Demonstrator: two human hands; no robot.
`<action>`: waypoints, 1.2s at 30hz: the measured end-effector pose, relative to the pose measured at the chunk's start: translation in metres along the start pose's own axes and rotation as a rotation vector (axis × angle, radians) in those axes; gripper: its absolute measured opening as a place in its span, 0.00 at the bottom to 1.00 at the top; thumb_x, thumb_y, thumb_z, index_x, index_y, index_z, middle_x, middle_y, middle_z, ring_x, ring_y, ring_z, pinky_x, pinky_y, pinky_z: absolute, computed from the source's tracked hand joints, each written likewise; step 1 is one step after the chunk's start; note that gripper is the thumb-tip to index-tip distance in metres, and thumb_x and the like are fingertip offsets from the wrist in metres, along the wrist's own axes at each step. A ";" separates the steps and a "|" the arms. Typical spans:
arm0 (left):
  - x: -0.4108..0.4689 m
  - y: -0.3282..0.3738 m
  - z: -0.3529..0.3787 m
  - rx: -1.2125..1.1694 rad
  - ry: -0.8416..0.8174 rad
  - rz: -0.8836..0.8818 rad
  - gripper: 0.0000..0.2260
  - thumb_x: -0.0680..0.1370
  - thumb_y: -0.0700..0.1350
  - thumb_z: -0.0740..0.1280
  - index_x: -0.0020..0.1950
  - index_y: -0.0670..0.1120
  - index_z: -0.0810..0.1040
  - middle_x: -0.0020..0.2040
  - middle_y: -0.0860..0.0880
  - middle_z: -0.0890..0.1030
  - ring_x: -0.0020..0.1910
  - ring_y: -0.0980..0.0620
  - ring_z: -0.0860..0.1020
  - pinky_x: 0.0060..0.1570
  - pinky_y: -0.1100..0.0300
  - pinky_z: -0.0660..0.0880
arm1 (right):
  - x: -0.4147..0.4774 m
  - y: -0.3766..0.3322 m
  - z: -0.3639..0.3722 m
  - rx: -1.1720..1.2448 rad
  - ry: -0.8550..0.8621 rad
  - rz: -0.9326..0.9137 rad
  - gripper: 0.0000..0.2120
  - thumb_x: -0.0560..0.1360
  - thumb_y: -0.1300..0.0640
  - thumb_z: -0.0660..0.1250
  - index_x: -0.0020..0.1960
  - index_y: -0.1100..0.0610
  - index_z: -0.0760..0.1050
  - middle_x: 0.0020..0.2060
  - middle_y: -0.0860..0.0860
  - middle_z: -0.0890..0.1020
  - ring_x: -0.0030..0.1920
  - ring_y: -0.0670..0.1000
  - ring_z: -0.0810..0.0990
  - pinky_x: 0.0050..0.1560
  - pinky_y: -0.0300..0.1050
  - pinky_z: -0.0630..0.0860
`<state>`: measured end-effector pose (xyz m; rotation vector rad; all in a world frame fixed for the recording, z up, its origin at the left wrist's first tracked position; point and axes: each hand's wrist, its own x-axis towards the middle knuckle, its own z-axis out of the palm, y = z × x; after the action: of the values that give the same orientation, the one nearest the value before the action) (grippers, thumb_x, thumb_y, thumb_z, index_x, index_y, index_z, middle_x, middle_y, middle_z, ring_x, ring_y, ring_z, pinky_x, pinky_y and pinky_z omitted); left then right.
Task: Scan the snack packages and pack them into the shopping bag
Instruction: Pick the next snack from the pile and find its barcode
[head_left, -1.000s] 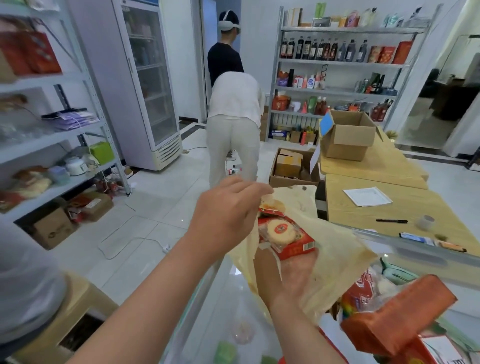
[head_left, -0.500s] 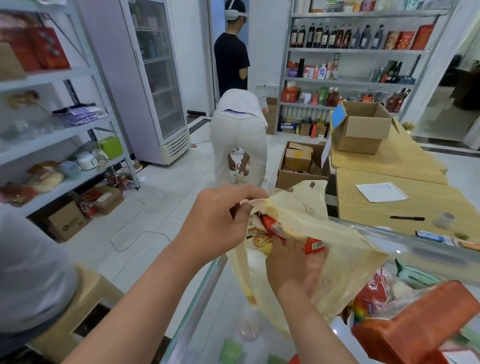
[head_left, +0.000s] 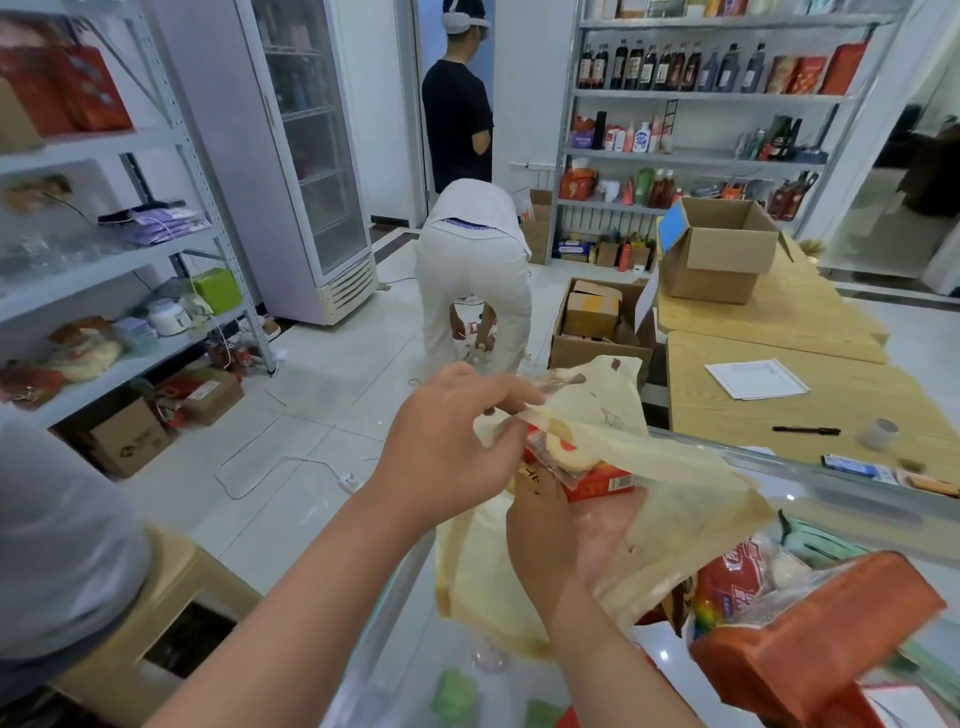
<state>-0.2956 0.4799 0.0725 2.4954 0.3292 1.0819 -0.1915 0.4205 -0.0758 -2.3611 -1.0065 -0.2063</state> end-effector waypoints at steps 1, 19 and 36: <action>0.000 -0.001 0.003 0.003 -0.010 -0.031 0.08 0.72 0.48 0.67 0.49 0.56 0.82 0.37 0.65 0.77 0.42 0.61 0.74 0.37 0.66 0.71 | -0.002 0.001 0.002 0.023 -0.064 0.038 0.16 0.65 0.67 0.70 0.53 0.59 0.79 0.51 0.61 0.81 0.52 0.59 0.81 0.46 0.51 0.81; -0.029 0.018 0.077 -0.111 -0.144 -0.094 0.06 0.77 0.41 0.65 0.48 0.51 0.80 0.43 0.58 0.81 0.44 0.56 0.76 0.41 0.61 0.72 | -0.016 0.042 -0.114 0.143 0.555 0.286 0.26 0.68 0.62 0.72 0.63 0.57 0.67 0.59 0.61 0.69 0.56 0.55 0.65 0.48 0.49 0.72; -0.028 0.060 0.106 -0.058 0.048 -0.058 0.08 0.79 0.46 0.65 0.54 0.49 0.82 0.48 0.54 0.83 0.47 0.54 0.78 0.45 0.65 0.71 | 0.025 0.108 -0.209 0.117 0.430 0.326 0.11 0.77 0.69 0.56 0.56 0.64 0.74 0.48 0.62 0.79 0.49 0.61 0.75 0.42 0.46 0.65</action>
<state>-0.2326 0.3876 0.0157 2.3974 0.3763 1.1135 -0.0819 0.2600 0.0597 -2.2013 -0.4142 -0.4883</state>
